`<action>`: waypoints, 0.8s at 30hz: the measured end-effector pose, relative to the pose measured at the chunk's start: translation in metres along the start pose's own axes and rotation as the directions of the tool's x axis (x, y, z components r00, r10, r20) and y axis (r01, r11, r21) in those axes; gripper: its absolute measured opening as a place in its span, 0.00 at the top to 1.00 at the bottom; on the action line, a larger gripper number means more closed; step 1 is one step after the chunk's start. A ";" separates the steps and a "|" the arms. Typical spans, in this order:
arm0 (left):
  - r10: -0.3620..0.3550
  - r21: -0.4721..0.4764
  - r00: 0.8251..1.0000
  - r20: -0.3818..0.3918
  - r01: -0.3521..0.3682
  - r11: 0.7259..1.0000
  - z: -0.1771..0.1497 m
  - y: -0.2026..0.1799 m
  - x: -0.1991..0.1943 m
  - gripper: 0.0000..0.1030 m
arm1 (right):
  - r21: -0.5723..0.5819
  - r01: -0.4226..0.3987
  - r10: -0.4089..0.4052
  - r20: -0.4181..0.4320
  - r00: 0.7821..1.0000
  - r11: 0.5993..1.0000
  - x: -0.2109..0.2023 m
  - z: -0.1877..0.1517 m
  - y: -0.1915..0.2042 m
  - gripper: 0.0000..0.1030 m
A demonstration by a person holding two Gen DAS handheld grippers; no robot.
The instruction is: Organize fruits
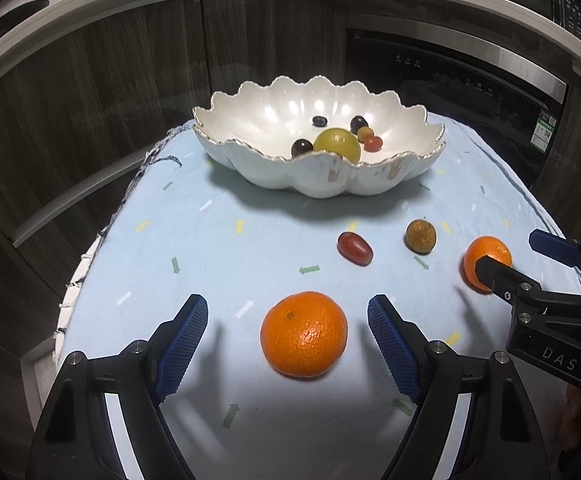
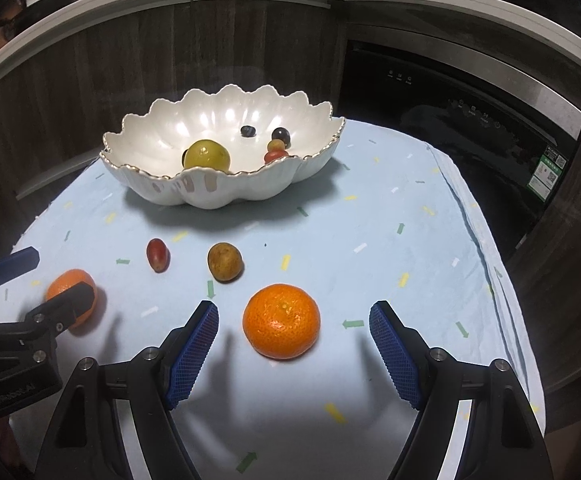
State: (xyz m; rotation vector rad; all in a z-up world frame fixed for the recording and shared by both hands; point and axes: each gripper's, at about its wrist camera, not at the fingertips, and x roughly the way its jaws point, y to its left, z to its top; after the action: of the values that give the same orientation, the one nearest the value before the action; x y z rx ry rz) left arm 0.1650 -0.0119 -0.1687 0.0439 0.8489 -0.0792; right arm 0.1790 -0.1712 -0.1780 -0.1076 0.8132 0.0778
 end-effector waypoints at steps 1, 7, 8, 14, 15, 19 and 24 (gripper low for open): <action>0.002 0.000 1.000 -0.001 -0.002 1.000 0.000 0.000 0.001 0.23 | 0.000 -0.001 0.001 -0.002 1.000 1.000 0.001 0.000 0.000 0.23; -0.005 0.006 1.000 -0.019 0.005 1.000 -0.003 -0.002 0.009 0.30 | 0.004 -0.001 0.001 -0.012 1.000 1.000 0.008 0.000 0.000 0.24; -0.008 0.006 1.000 -0.026 0.008 1.000 -0.004 -0.002 0.011 0.31 | 0.005 -0.001 0.002 -0.014 1.000 1.000 0.009 0.000 -0.001 0.24; -0.020 -0.001 0.998 -0.059 0.020 1.000 -0.007 -0.002 0.020 0.38 | 0.008 -0.003 0.003 -0.027 1.000 1.000 0.017 -0.001 0.000 0.25; -0.022 -0.003 0.998 -0.064 0.022 1.000 -0.007 -0.002 0.021 0.40 | 0.007 -0.004 0.004 -0.032 0.999 1.000 0.019 -0.001 0.000 0.28; -0.032 -0.004 0.997 -0.072 0.032 0.999 -0.008 -0.002 0.024 0.50 | 0.000 -0.021 0.021 -0.064 0.998 1.000 0.026 -0.004 0.001 0.50; -0.034 0.003 0.997 -0.074 0.034 0.999 -0.007 -0.003 0.023 0.54 | -0.006 -0.037 0.037 -0.068 0.997 0.999 0.027 -0.005 0.003 0.56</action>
State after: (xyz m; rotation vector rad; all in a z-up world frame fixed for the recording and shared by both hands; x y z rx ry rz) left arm 0.1747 -0.0161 -0.1908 0.0364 0.9237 -0.1120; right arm 0.1935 -0.1679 -0.2016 -0.1028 0.8831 0.1127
